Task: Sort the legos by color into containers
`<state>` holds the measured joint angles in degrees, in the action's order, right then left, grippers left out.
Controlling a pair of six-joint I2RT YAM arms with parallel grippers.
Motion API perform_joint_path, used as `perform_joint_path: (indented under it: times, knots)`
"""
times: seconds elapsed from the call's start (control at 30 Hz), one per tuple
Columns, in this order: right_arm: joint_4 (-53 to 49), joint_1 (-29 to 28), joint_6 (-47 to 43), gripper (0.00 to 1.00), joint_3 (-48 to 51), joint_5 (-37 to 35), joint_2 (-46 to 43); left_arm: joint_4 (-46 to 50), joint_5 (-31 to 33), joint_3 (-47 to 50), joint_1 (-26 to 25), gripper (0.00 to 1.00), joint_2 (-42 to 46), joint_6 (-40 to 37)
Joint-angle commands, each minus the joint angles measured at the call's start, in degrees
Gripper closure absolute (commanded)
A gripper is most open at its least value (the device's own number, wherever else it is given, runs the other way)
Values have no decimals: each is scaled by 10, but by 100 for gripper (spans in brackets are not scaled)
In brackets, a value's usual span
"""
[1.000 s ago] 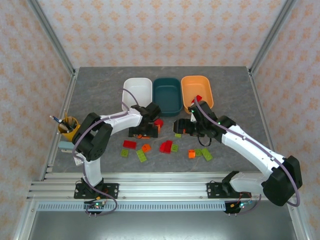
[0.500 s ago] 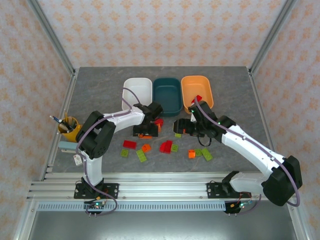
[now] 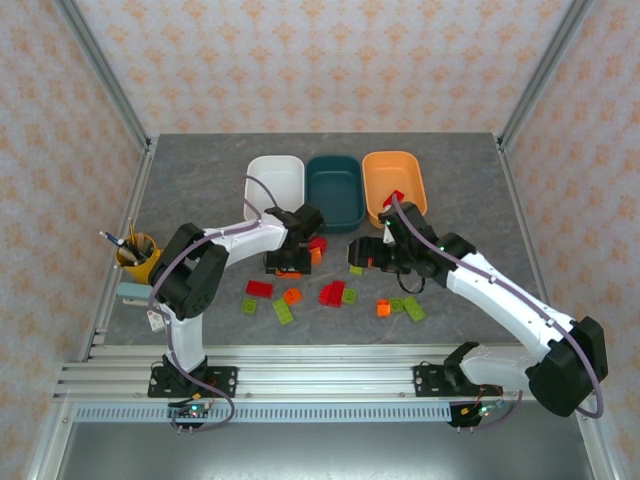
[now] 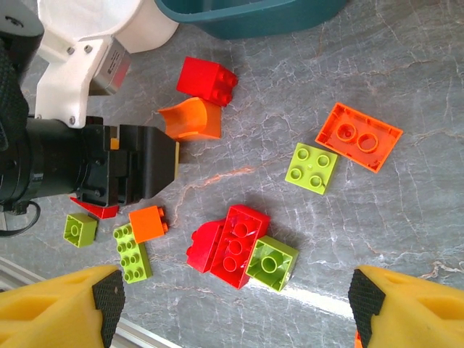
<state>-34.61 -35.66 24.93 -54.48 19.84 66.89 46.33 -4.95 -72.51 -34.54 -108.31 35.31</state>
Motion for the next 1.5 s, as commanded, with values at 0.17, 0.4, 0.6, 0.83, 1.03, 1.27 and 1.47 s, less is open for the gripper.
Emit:
perform_joint_path:
  times: [0.17,0.4,0.6,0.83,1.03,1.27,1.47]
  knots:
    - [3,-3,12,18,-42,-21,-18,105,44,-37,3,35,90,3]
    - [69,-3,42,18,-79,-37,-7,157,43,-168,72,35,66,-36]
    - [159,-3,77,17,-93,-61,31,187,36,-324,136,35,-49,-74]
    - [185,-2,78,16,-133,-78,71,209,33,-480,181,35,-191,-88]
    - [147,-2,77,16,-138,-75,80,202,13,-551,194,30,-273,-89]
    - [87,3,72,16,-135,-96,68,202,0,-564,194,18,-288,-82]
    - [29,11,59,17,-134,-129,43,206,1,-579,193,14,-245,-78]
